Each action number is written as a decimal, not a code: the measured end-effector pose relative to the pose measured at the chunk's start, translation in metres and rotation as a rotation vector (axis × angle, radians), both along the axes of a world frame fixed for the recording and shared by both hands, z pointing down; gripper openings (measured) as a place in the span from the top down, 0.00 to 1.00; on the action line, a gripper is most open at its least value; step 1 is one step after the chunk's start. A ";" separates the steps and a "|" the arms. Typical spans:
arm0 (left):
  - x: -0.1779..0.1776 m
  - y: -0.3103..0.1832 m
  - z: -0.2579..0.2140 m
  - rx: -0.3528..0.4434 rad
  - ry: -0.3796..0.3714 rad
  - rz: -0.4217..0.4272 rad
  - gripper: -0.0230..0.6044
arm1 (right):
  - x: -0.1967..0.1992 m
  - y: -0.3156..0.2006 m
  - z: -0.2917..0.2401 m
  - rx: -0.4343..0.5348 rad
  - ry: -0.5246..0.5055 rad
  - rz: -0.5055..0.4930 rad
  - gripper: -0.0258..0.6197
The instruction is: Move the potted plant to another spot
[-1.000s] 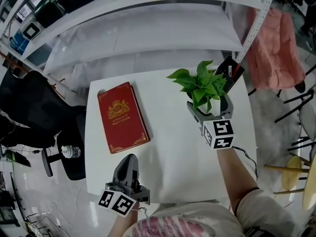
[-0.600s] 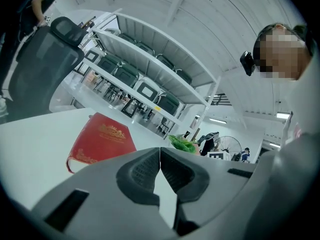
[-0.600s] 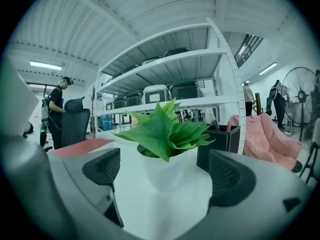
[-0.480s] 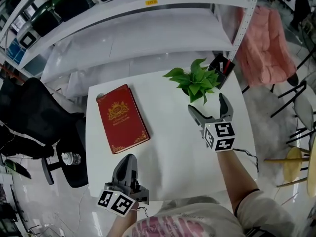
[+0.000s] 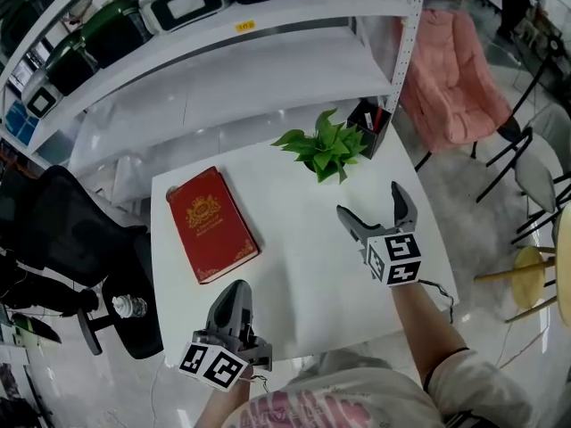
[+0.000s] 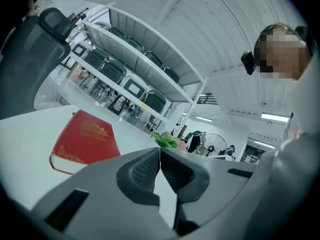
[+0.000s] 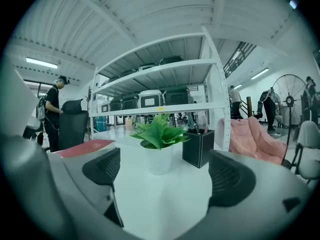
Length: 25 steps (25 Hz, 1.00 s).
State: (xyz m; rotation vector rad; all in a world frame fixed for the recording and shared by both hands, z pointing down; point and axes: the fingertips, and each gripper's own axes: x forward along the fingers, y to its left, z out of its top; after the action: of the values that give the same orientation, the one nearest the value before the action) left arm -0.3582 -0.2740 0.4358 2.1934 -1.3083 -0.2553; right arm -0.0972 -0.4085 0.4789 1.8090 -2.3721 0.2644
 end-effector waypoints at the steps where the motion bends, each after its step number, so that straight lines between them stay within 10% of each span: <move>1: 0.003 0.002 -0.002 0.005 0.003 0.010 0.92 | 0.002 0.007 -0.002 0.001 -0.001 0.001 0.10; 10: 0.026 0.028 -0.021 0.047 0.031 0.082 0.92 | 0.017 0.073 -0.007 -0.040 -0.045 0.035 0.13; 25: 0.028 0.078 -0.068 0.120 0.075 0.120 0.92 | 0.014 0.171 -0.040 -0.091 -0.253 0.121 0.55</move>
State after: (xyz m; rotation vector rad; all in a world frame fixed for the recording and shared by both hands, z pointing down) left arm -0.3302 -0.1963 0.3676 2.3294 -1.1432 -0.3743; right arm -0.0827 -0.2378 0.4394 1.9831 -2.3642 0.6414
